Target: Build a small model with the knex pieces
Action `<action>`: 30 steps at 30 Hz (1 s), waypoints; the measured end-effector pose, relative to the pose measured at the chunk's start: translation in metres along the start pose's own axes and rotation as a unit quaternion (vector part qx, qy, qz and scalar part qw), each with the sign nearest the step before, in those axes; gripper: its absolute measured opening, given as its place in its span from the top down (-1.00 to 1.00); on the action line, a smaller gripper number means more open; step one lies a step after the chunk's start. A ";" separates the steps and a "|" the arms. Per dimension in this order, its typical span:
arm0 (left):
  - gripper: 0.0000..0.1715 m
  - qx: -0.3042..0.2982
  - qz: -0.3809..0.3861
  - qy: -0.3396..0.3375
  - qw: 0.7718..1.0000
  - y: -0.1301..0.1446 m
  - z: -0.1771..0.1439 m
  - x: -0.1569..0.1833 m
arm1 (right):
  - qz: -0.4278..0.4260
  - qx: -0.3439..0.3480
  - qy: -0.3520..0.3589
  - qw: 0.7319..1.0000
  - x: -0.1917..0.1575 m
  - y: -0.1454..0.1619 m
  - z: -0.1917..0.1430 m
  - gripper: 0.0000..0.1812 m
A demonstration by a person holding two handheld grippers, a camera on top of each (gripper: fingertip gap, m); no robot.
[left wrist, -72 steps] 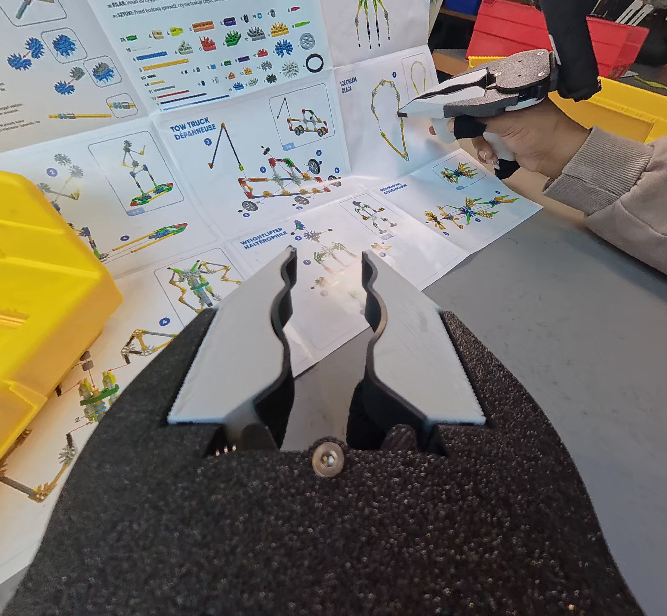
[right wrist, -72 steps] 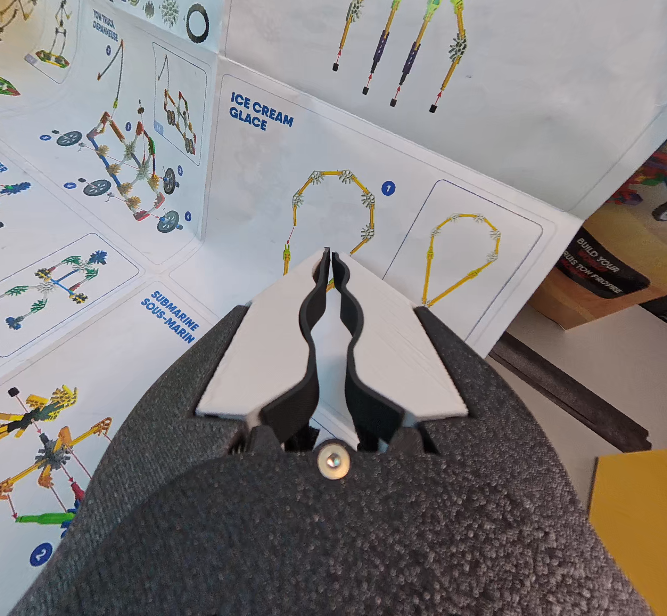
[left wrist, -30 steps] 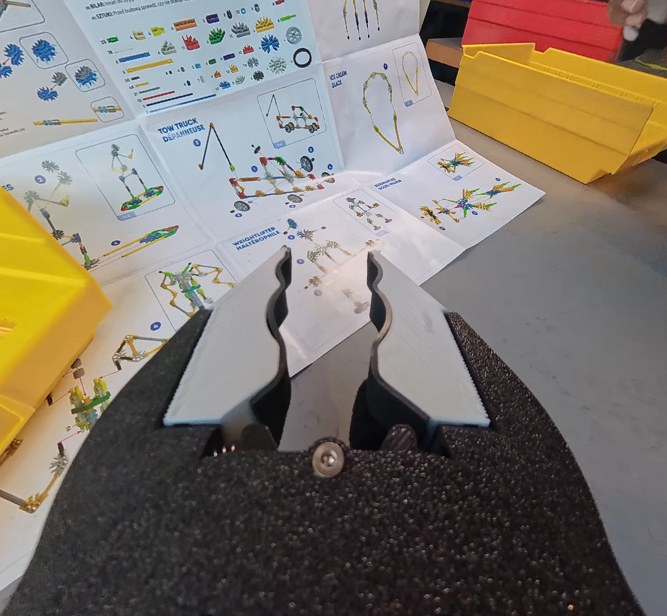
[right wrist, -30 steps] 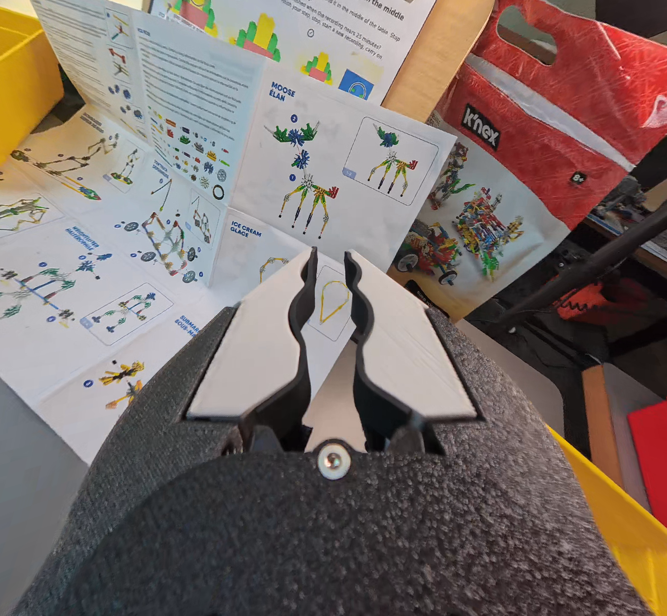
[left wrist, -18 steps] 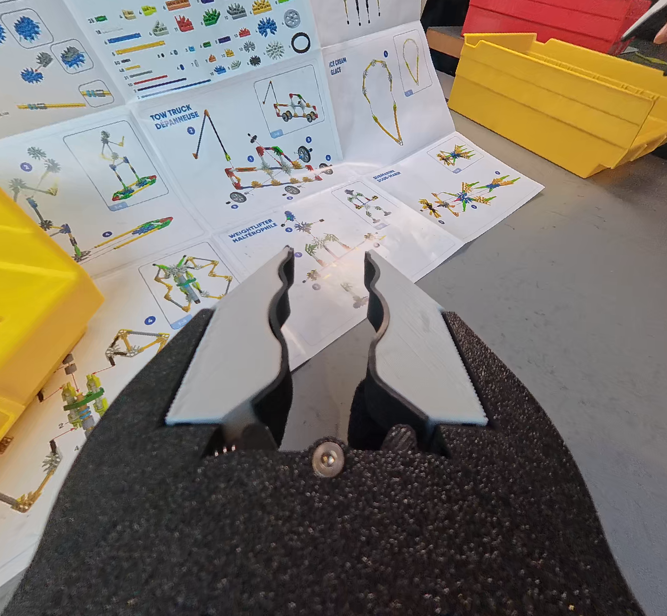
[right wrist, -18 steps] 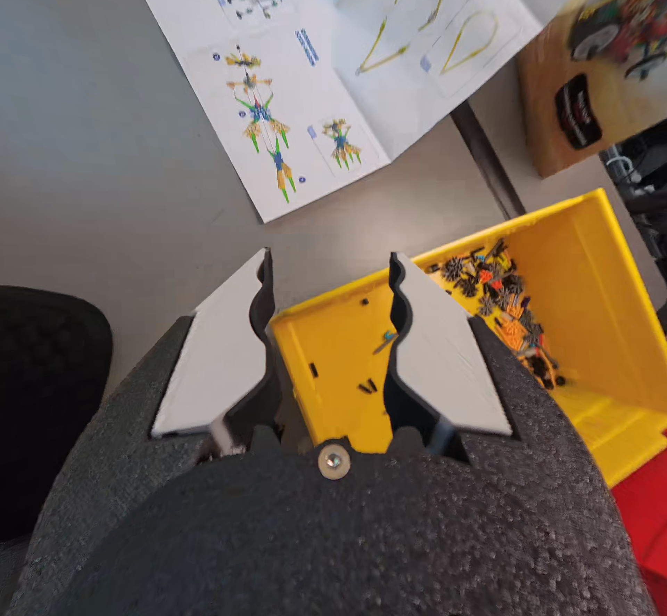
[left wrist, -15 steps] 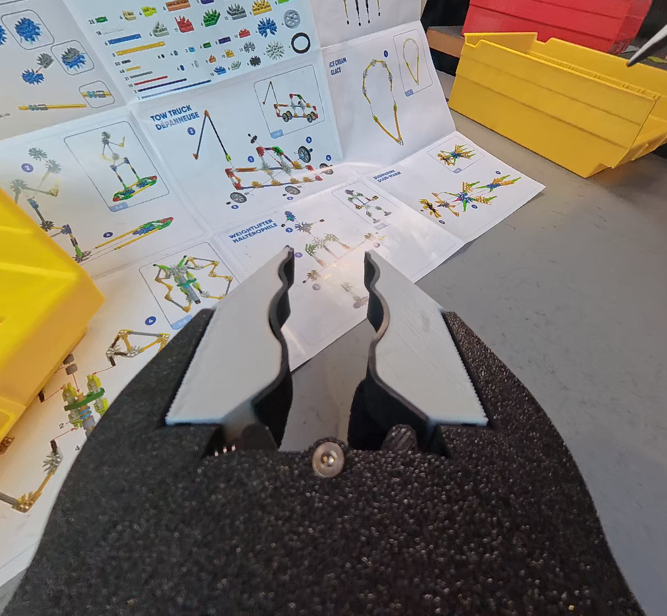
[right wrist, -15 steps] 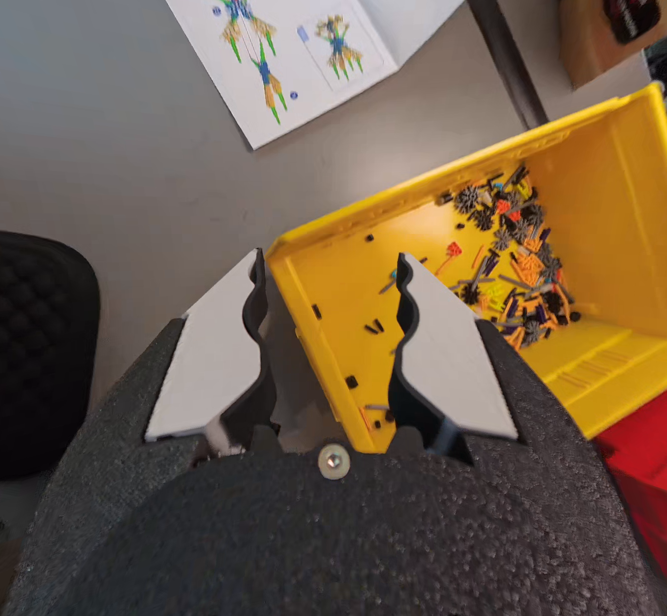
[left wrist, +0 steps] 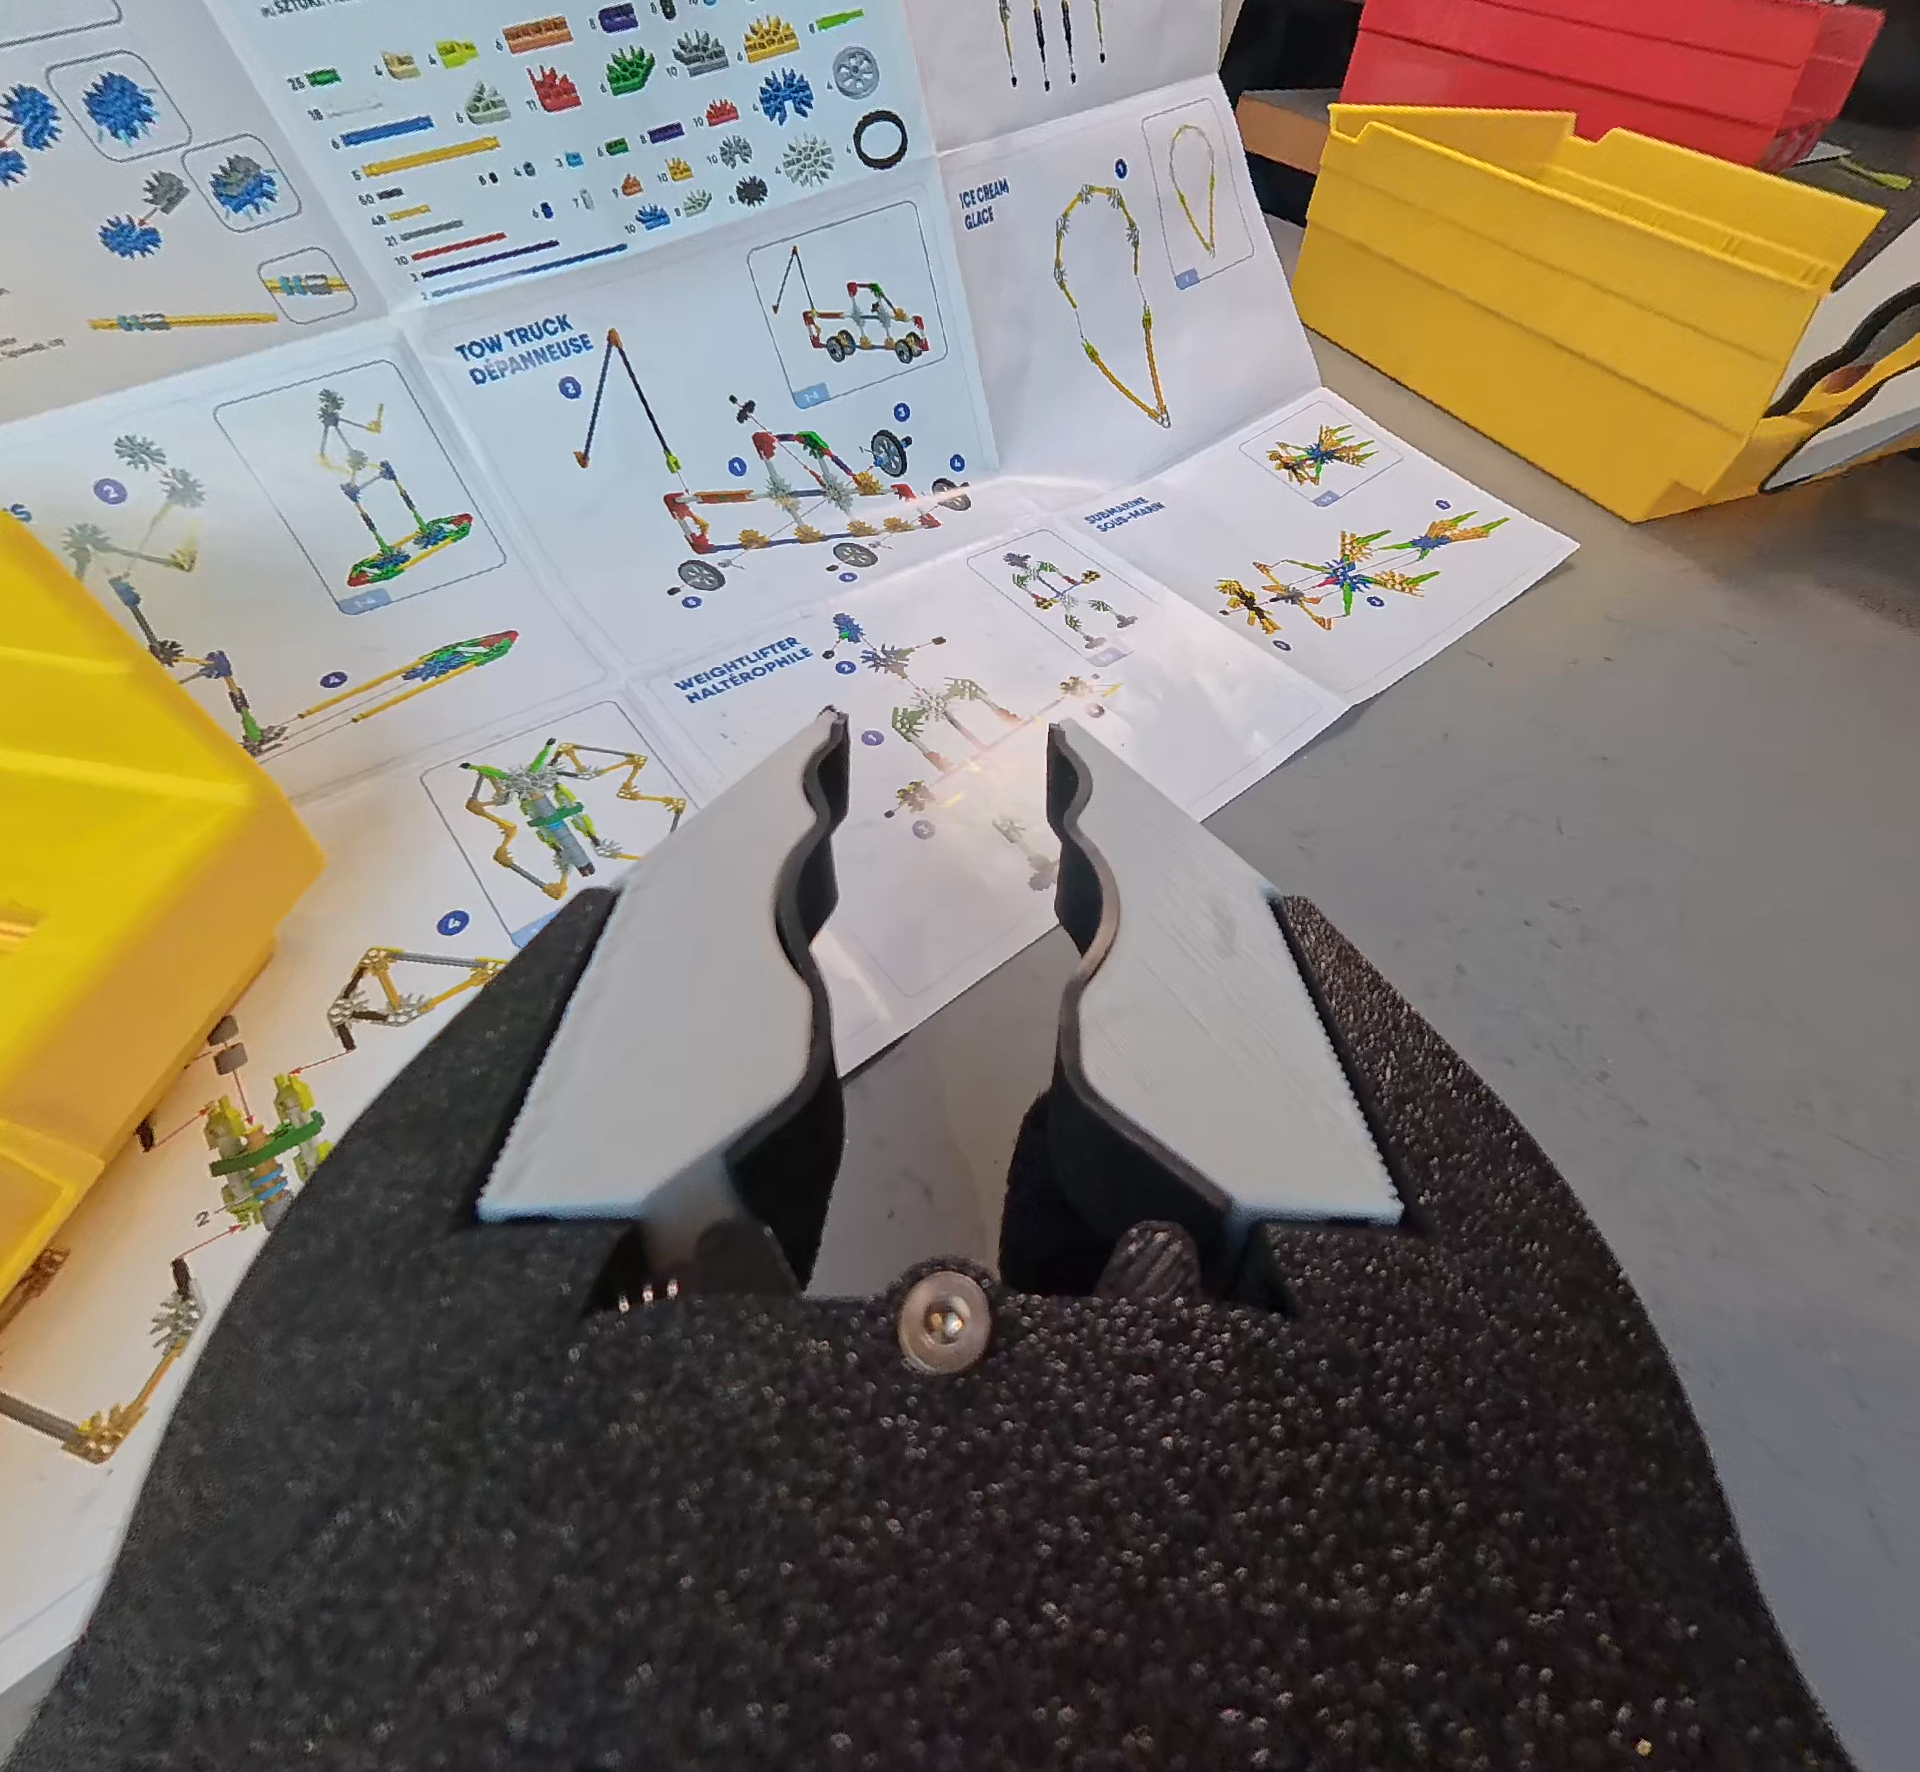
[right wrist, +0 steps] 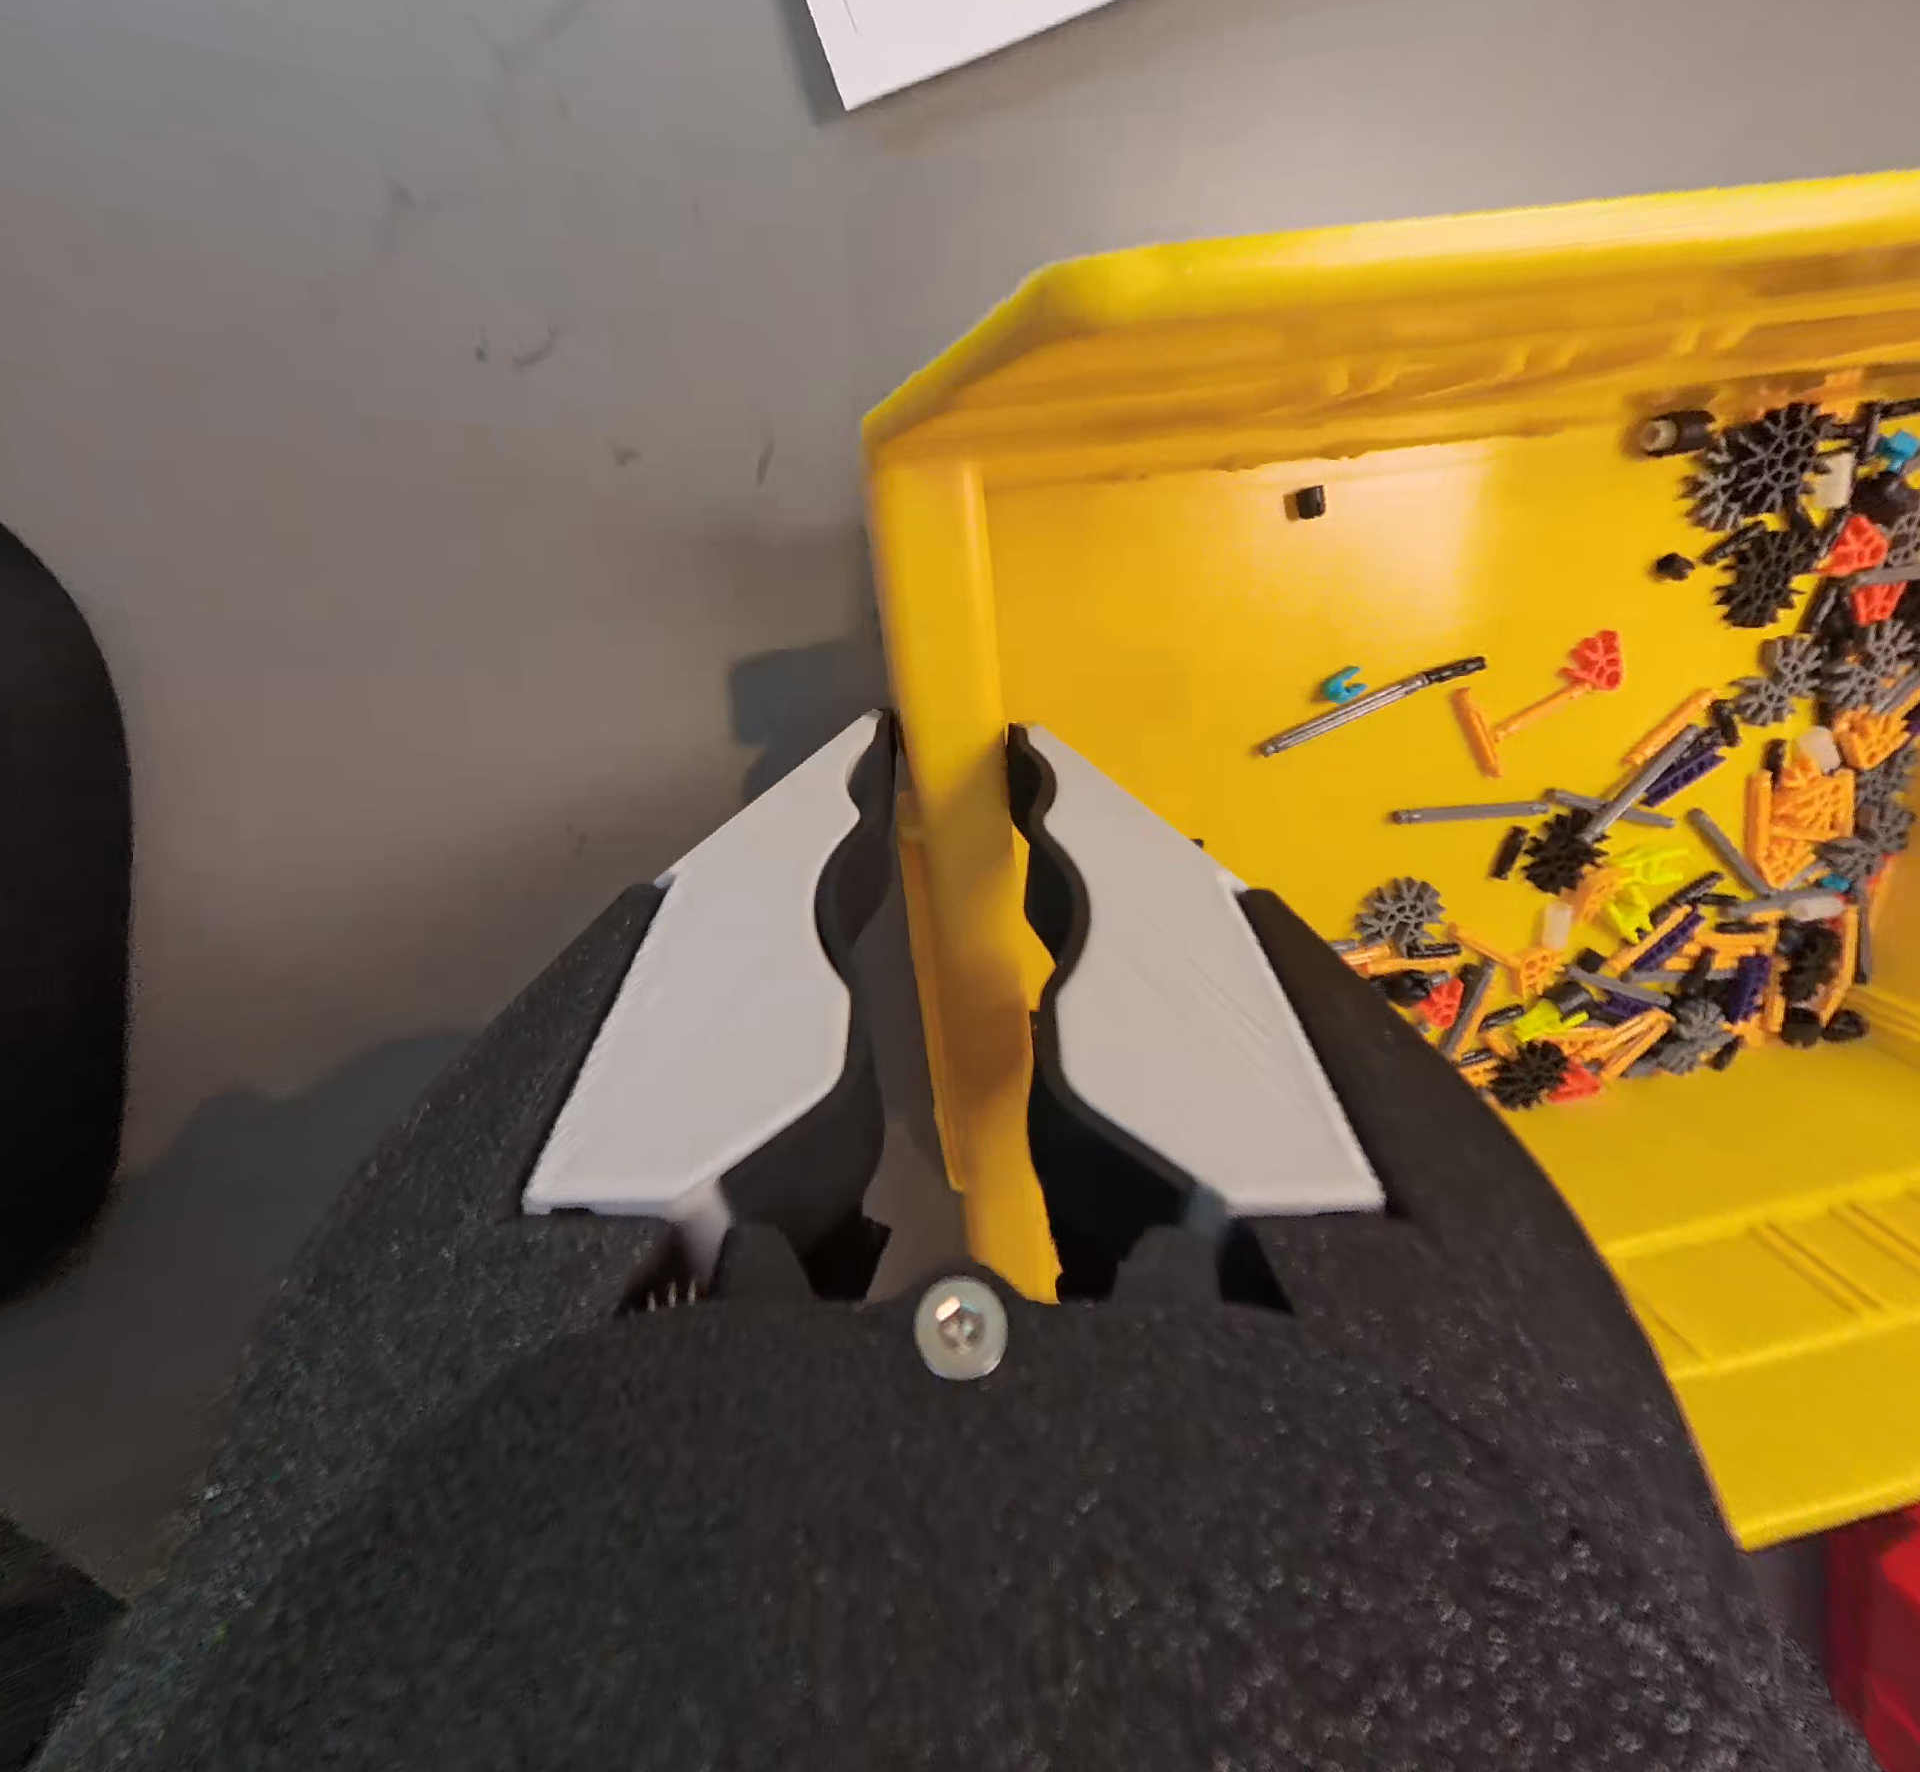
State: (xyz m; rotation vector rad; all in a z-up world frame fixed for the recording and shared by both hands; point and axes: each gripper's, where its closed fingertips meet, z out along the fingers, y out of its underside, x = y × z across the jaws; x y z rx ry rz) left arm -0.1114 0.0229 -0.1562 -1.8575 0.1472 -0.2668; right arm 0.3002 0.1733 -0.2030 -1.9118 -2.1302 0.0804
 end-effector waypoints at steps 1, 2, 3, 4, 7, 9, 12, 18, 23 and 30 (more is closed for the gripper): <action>0.56 0.000 -0.001 0.000 1.000 0.000 0.000 0.000 | -0.005 0.001 0.003 1.000 0.000 -0.004 0.001 0.78; 0.56 -0.001 -0.001 0.001 1.000 0.000 0.000 0.000 | -0.010 0.001 0.007 1.000 -0.001 -0.008 0.002 0.78; 0.56 -0.001 -0.001 0.002 1.000 0.000 0.000 0.001 | -0.015 0.001 0.011 1.000 0.000 -0.010 0.002 0.78; 0.57 -0.002 0.000 0.004 1.000 0.000 0.000 0.002 | -0.015 0.004 0.015 1.000 0.000 -0.012 0.002 0.78; 0.58 -0.004 0.003 0.012 1.000 0.001 0.000 0.006 | 0.027 0.079 -0.021 0.996 -0.008 -0.032 -0.011 0.56; 0.56 0.000 0.009 0.016 1.000 -0.001 0.000 0.008 | 0.070 0.137 -0.023 0.988 0.000 -0.043 -0.029 0.38; 0.54 0.005 0.009 0.028 1.000 -0.003 0.000 0.014 | 0.140 0.195 0.062 0.969 0.049 -0.040 -0.055 0.45; 0.54 -0.005 0.019 0.027 0.999 0.002 0.003 0.017 | 0.325 0.201 0.152 0.911 0.138 -0.001 -0.042 0.77; 0.54 -0.003 0.008 0.013 1.000 0.001 0.003 0.011 | 0.338 0.146 0.145 0.918 0.165 0.000 0.005 0.82; 0.54 0.002 -0.012 0.009 1.000 0.000 0.002 0.006 | 0.365 0.090 0.098 0.921 0.171 0.004 0.049 0.87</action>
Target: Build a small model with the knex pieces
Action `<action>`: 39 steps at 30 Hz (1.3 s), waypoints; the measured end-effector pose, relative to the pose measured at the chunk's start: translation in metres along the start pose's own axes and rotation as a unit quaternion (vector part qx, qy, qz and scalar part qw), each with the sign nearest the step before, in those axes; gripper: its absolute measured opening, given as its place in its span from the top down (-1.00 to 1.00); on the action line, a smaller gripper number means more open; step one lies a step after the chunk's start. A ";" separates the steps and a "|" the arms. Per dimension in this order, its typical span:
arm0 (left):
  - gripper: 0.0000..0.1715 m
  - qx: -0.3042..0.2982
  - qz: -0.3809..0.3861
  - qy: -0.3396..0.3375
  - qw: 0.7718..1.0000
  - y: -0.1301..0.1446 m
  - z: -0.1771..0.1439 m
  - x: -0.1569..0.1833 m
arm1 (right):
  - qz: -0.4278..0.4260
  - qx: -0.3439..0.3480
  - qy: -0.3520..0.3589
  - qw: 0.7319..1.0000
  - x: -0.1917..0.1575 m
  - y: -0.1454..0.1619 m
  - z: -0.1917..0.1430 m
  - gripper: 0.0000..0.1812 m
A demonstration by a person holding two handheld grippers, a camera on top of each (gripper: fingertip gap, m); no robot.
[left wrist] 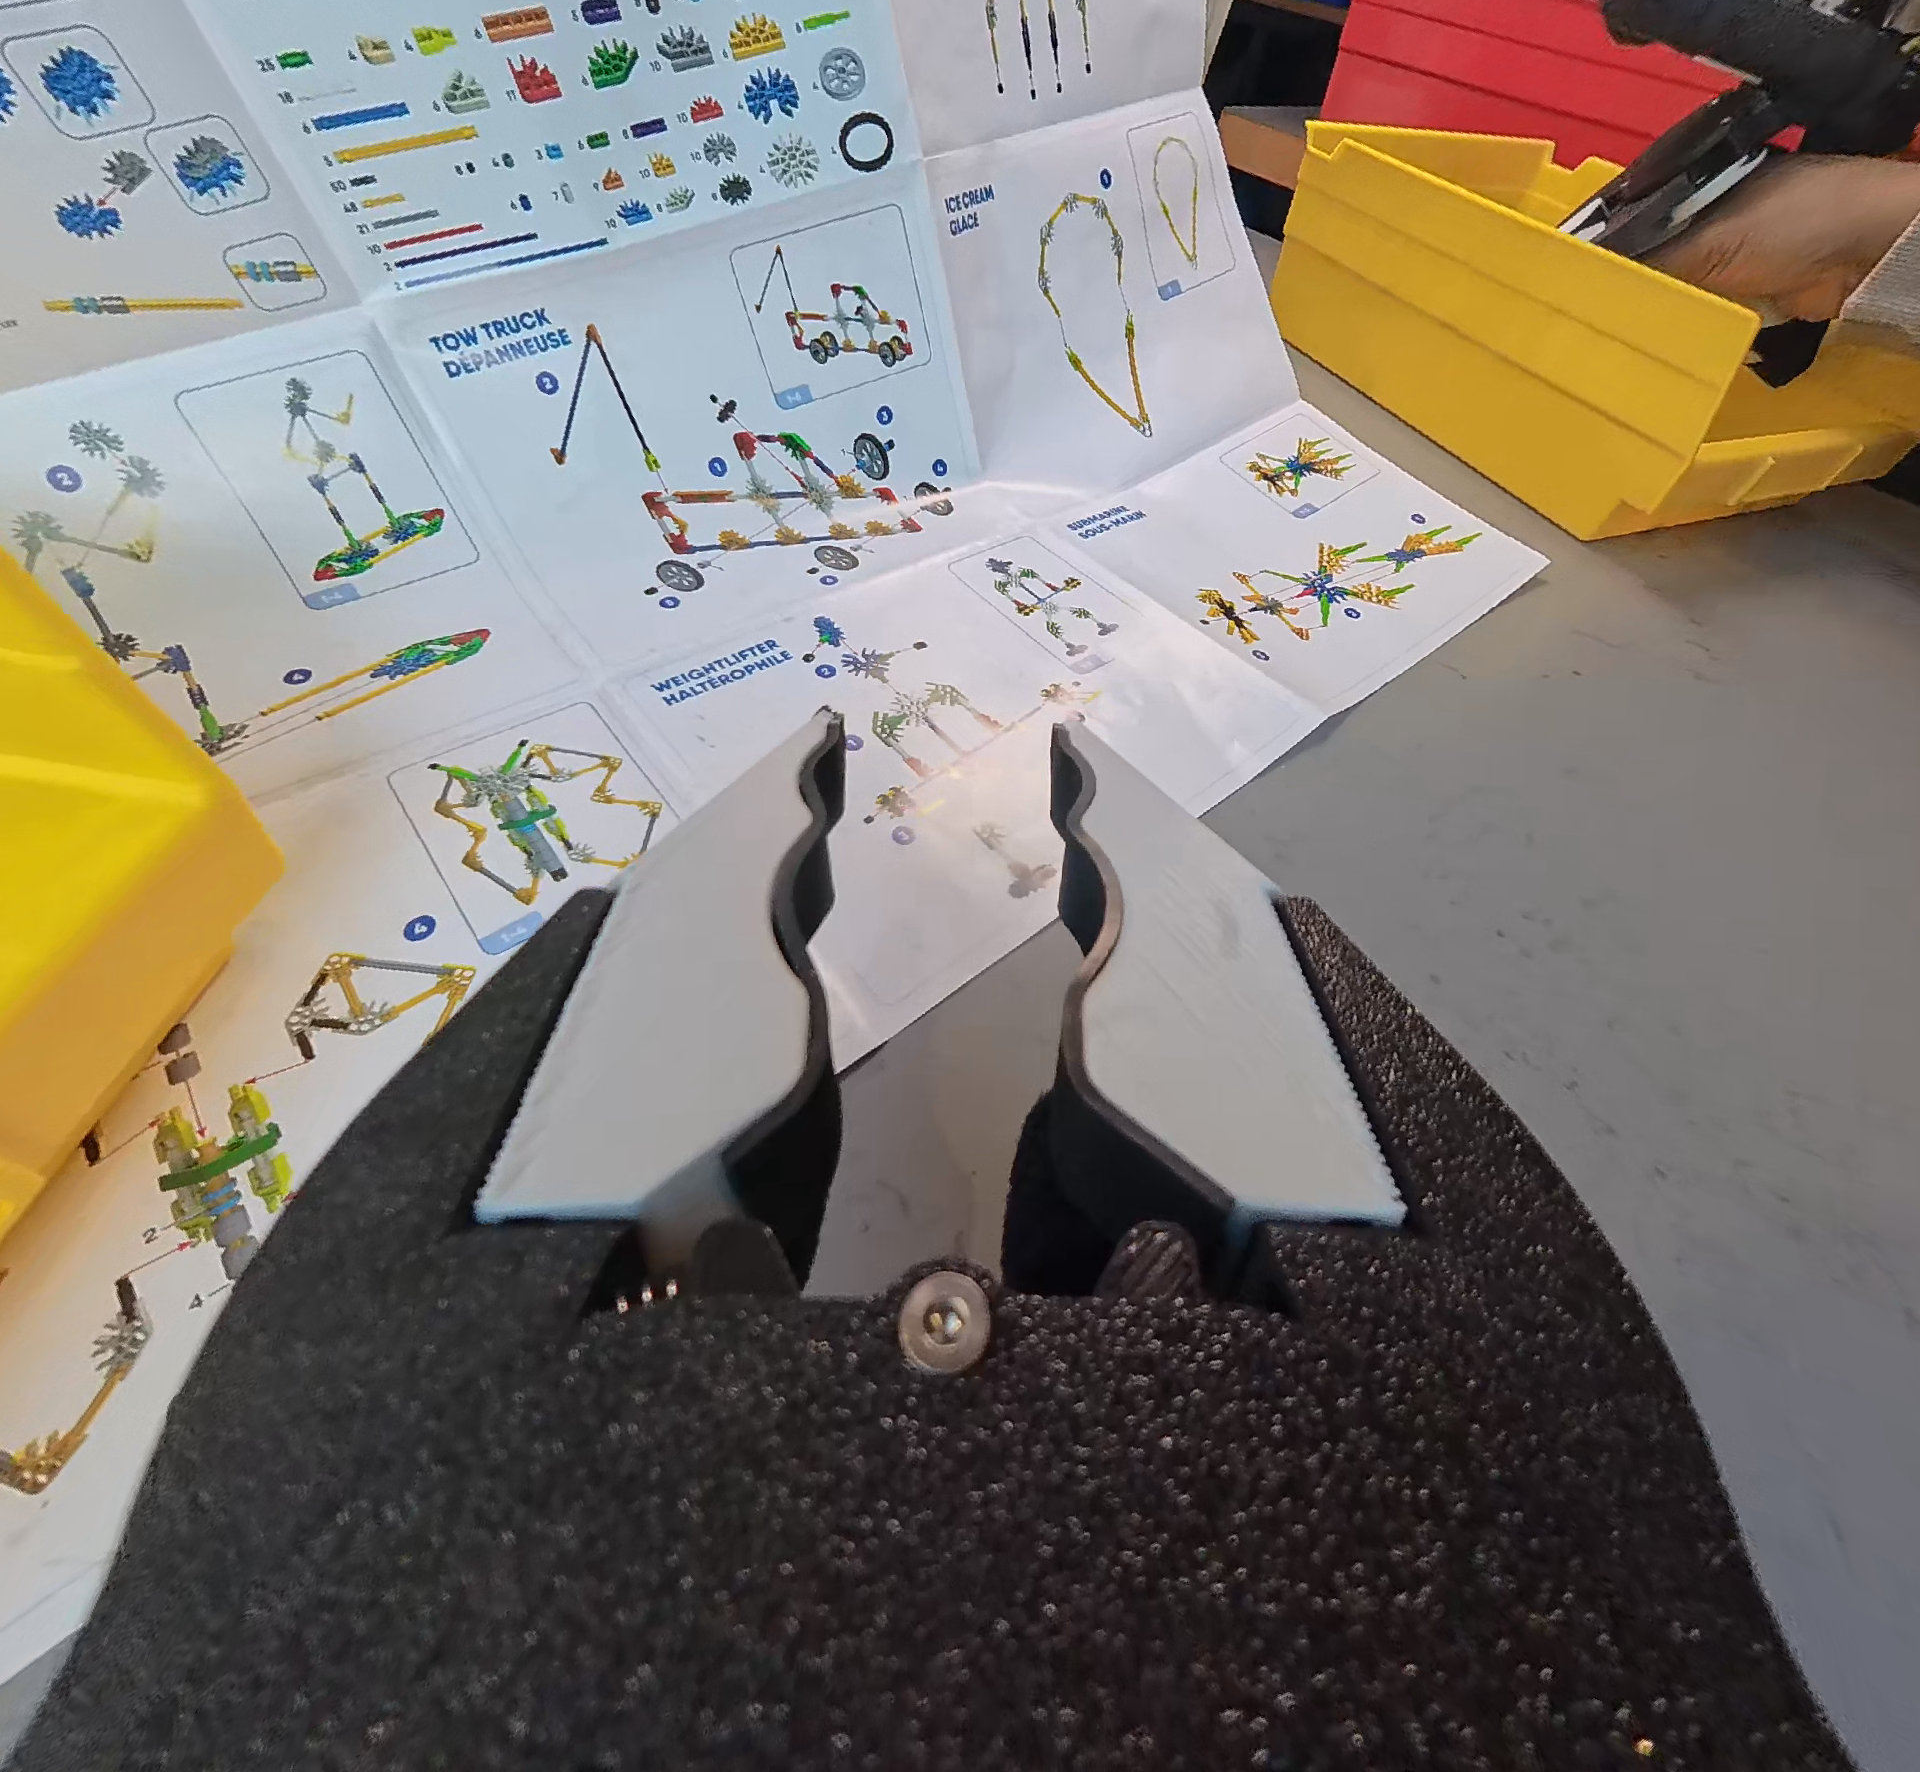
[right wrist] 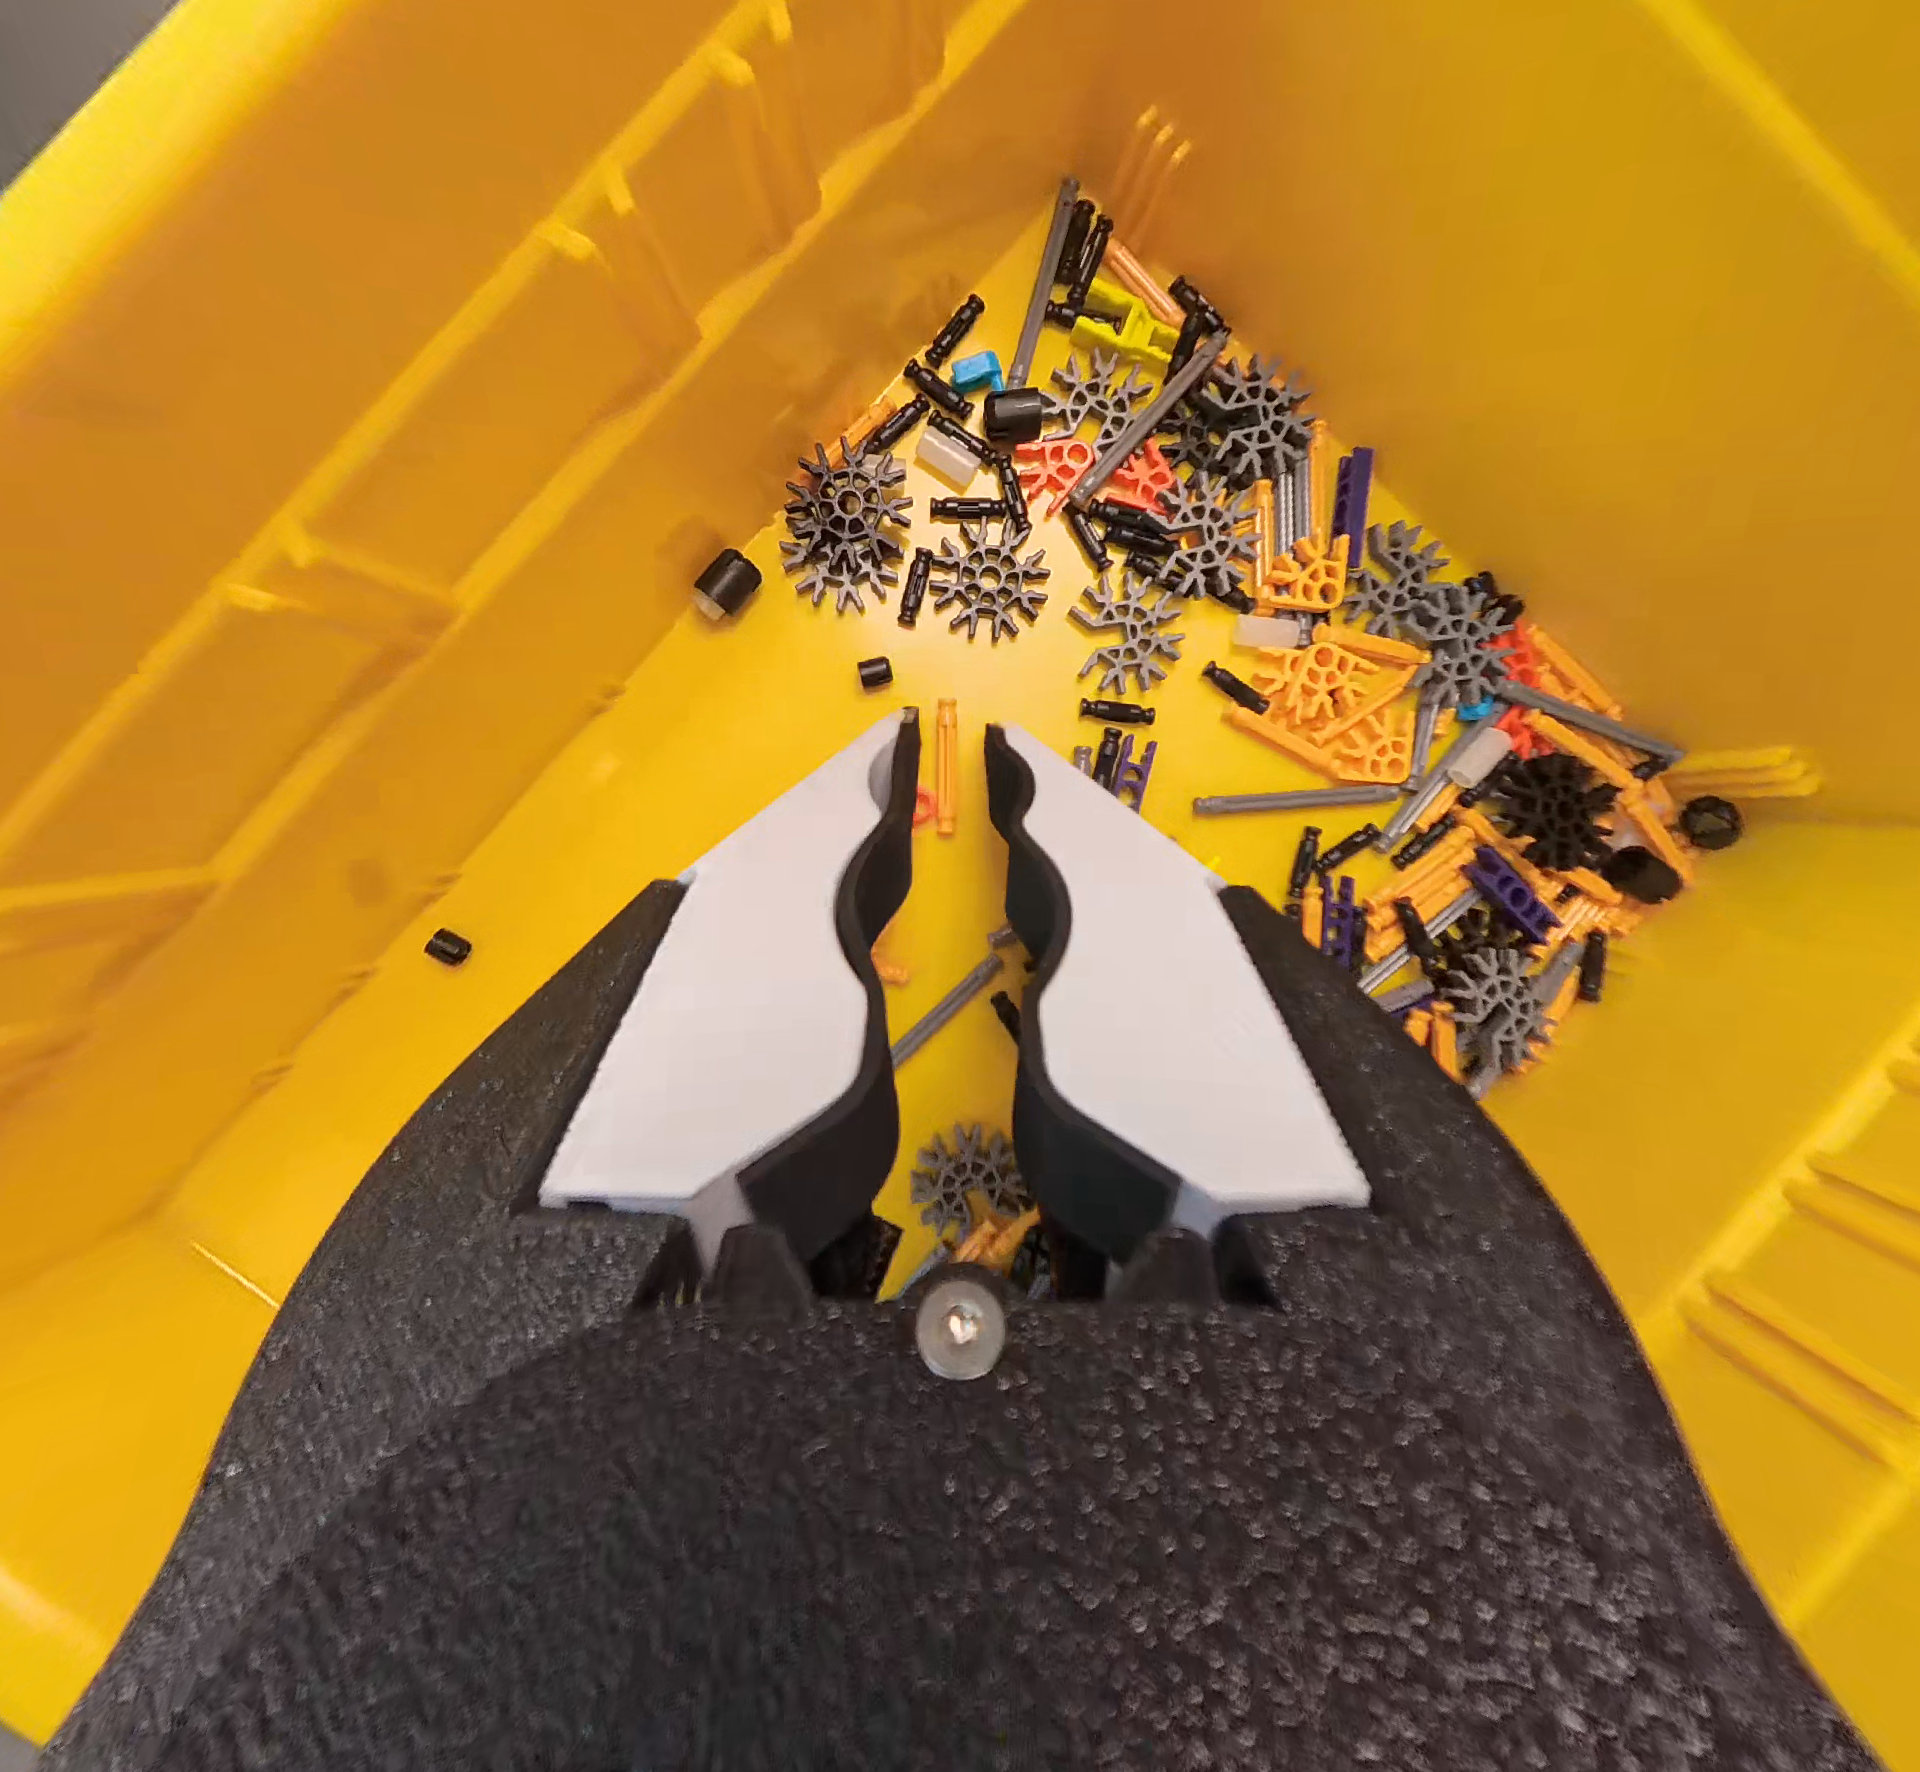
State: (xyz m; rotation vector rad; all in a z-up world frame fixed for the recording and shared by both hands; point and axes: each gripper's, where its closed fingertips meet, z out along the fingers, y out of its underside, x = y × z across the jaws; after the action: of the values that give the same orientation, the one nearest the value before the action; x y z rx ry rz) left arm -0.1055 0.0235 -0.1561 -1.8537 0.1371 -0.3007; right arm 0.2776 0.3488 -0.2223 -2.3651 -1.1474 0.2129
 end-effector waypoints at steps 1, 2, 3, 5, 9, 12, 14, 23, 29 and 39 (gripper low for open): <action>0.54 0.000 -0.002 0.001 1.000 0.000 0.000 0.000 | 0.011 0.003 -0.006 1.000 -0.001 -0.001 0.001 0.91; 0.54 -0.001 -0.003 0.002 1.000 0.000 0.000 0.000 | 0.020 0.002 -0.011 1.000 -0.002 -0.001 0.001 0.93; 0.54 -0.002 -0.004 0.003 1.000 0.001 0.001 0.000 | 0.024 0.002 -0.013 1.000 -0.002 0.000 0.001 0.94; 0.54 -0.003 -0.004 0.006 1.000 0.001 0.001 0.000 | 0.030 -0.003 -0.015 0.999 -0.001 0.001 0.001 0.97; 0.54 -0.002 -0.004 0.009 1.000 0.000 0.000 0.001 | 0.017 -0.008 -0.012 1.000 -0.002 0.001 0.000 0.98; 0.54 0.002 -0.002 0.009 1.000 -0.001 -0.001 0.001 | -0.001 0.011 0.011 1.000 0.003 -0.004 -0.006 0.99; 0.54 0.002 -0.001 0.009 1.000 -0.001 -0.002 0.001 | -0.001 0.072 0.015 0.997 -0.001 -0.023 -0.027 0.98; 0.54 -0.001 0.013 0.017 1.000 -0.001 -0.001 0.006 | -0.151 0.254 -0.021 0.955 -0.155 -0.081 -0.169 0.98; 0.57 0.014 0.031 0.028 0.999 -0.006 -0.002 0.014 | -0.219 0.128 -0.153 0.955 -0.279 -0.010 -0.101 0.98; 0.57 0.017 0.044 0.025 0.999 -0.007 -0.002 0.015 | -0.262 0.074 -0.133 0.953 -0.320 0.031 -0.043 0.97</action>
State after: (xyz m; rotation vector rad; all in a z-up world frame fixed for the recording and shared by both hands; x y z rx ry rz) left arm -0.0923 0.0201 -0.1465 -1.8008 0.2459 -0.2859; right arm 0.1115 0.0701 -0.2246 -1.8582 -1.7710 0.4208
